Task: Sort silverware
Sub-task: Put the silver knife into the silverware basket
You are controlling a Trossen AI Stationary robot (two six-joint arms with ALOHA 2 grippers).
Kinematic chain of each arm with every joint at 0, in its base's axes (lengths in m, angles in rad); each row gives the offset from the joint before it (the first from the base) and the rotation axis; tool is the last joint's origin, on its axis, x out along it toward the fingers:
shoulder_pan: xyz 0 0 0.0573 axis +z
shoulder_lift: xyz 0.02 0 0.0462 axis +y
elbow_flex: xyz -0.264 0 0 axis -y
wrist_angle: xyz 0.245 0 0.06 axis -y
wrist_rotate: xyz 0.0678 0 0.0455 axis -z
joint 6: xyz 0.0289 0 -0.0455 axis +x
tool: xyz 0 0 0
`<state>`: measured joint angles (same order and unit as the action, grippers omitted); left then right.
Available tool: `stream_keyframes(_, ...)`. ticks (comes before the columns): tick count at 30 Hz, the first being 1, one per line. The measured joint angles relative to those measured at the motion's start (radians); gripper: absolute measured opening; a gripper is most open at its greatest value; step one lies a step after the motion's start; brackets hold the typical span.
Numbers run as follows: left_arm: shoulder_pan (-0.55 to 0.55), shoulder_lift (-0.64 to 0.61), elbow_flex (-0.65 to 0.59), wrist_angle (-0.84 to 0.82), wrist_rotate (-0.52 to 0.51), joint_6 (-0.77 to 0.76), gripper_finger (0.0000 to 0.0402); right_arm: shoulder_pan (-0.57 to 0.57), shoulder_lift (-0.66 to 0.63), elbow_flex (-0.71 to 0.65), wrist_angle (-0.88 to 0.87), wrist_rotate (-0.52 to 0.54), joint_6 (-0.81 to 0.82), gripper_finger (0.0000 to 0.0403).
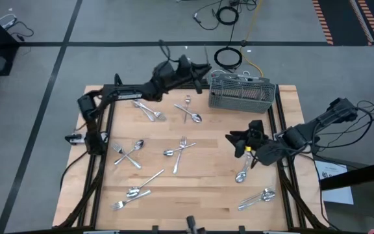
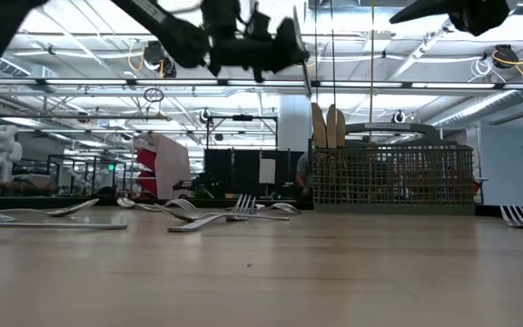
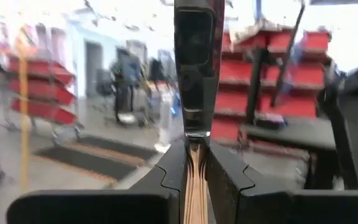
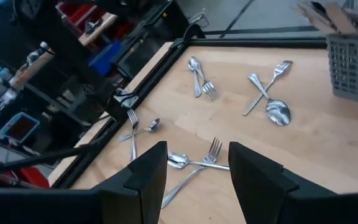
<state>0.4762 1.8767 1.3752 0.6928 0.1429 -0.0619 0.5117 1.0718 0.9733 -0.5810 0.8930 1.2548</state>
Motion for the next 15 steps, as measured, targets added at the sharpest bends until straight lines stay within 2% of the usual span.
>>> stream_keyframes(4, 0.008, 0.085, 0.052, -0.009, 0.065, -0.002, 0.0047, -0.014, 0.035, 0.0, 0.066, -0.009, 0.002, 0.0161)
stream_keyframes(10, 0.008, 0.167, 0.076, 0.0, 0.067, 0.005, 0.0047, -0.014, 0.067, 0.0, 0.148, -0.01, -0.011, 0.0161)
stream_keyframes(15, 0.008, 0.203, 0.088, 0.014, 0.066, 0.019, 0.0047, -0.013, 0.074, 0.0, 0.137, -0.051, -0.038, 0.0161)
